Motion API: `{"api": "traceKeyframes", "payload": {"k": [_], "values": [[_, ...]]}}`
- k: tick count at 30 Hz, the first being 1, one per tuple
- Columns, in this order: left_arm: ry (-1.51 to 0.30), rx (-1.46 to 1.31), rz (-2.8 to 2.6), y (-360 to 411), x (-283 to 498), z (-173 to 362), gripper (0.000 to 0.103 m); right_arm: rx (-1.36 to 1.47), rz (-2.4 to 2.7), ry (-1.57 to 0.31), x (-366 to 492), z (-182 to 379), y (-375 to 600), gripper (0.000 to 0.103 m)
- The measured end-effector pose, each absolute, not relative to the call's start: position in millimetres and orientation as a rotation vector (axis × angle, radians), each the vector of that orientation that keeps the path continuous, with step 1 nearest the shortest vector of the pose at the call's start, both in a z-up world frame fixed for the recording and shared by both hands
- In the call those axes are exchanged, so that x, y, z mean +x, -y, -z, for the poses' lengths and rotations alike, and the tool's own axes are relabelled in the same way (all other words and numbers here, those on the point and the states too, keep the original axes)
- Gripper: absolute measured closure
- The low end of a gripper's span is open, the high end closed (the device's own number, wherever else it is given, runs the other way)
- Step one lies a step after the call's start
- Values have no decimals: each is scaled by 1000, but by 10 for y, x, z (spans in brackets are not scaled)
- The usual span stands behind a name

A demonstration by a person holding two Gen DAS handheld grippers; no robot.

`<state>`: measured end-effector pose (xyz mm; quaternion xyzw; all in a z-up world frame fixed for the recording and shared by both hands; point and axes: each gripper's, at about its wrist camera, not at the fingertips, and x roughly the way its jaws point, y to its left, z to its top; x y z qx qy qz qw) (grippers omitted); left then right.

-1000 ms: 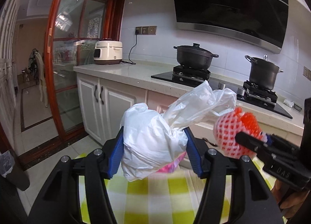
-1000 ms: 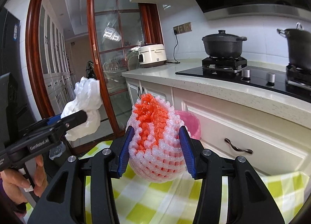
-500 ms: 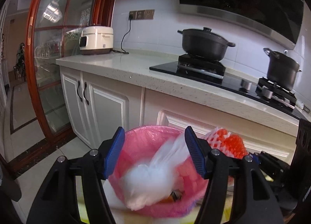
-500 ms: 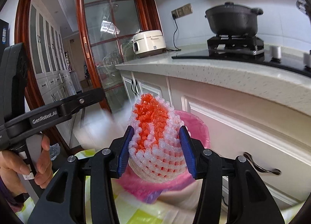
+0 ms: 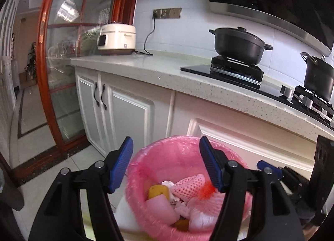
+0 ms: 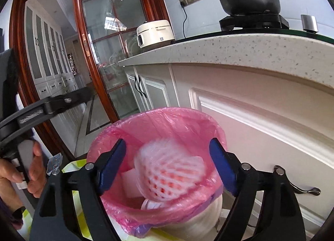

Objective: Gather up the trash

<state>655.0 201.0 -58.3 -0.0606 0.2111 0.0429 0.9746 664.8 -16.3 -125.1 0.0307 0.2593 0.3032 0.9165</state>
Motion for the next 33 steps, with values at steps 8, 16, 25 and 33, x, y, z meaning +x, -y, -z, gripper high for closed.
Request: {"api": "traceKeyframes", "payload": {"k": [8,16,25,33], "values": [[-414,-123,-103,-2000,5772,274,29,65,-607,-468,6126,654,395,25],[-377,-57,-96,-1661,4633,2,5,6,-603,-396,4965,1,760,23],[-319,-4,-142,-1292,3528,-434,4,-35,-548,-435,3850,-371,971,18],[-322,-47,-166,-1202,2730,-600,4,26,-494,-508,3247,-385,1067,18]]}}
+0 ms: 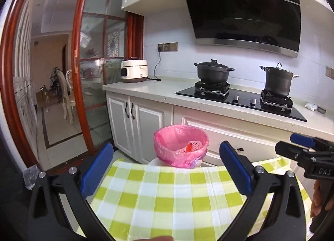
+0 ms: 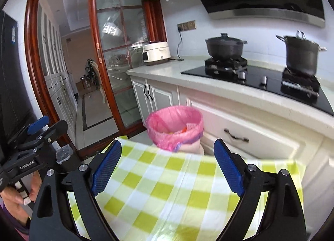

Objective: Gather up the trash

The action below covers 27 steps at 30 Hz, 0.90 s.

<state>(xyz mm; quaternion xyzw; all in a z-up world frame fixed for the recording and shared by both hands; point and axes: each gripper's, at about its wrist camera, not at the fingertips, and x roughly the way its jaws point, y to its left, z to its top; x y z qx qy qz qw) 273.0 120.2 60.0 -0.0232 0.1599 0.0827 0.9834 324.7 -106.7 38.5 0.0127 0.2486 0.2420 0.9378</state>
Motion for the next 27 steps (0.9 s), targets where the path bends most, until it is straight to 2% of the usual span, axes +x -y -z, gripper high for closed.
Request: {"api": "traceKeyframes", "payload": {"k": [11,27], "values": [[-344,-41,-143,-1036,2291,-571,4,-35,-476,-519,2761,-403,1013,18],[-378,-46,-131,-1020,2252,-444,4,-65,-441,-525,2641,-378,1041,18]]}}
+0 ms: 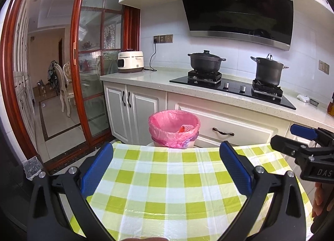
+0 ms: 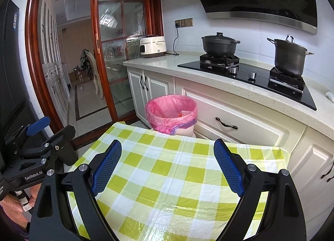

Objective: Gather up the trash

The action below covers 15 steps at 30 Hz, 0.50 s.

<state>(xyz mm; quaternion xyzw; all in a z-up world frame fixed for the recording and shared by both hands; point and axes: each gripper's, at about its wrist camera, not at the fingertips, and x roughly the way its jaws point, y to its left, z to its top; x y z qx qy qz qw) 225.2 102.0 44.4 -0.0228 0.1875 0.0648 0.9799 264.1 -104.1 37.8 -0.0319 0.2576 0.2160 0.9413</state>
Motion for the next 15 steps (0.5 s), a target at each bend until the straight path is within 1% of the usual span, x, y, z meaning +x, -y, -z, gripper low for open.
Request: {"api": "traceKeyframes", "payload": {"k": [15], "values": [[-383,-50,-129,-1030,2265,-421,4,-71,-448,-527,2637,-371,992,18]]}}
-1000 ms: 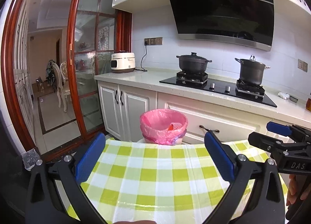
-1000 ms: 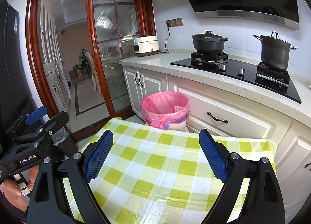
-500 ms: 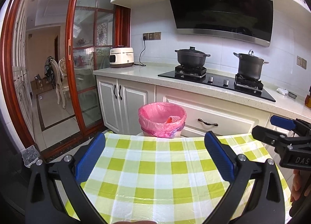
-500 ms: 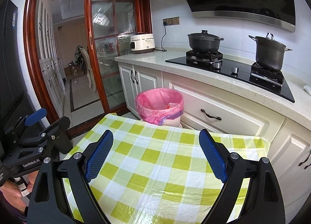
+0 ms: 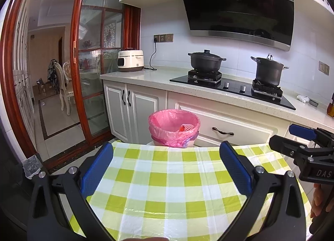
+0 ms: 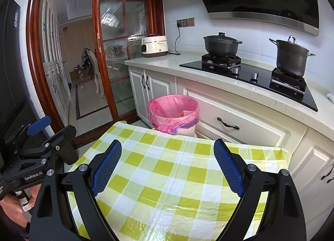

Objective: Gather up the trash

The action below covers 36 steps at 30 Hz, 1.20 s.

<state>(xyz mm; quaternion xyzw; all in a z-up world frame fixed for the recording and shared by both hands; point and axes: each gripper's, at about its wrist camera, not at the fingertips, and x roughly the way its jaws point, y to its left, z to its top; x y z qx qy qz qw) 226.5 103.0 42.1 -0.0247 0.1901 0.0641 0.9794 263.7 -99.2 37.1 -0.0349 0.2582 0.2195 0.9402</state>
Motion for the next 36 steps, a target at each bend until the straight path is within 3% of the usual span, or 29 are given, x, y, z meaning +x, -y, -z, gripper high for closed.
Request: {"api": "traceKeyframes", "payload": {"k": [36], "values": [[-383,-52,-121,-1065,2256,-398,4,-64,-454,-521,2601,-408,965,18]]}}
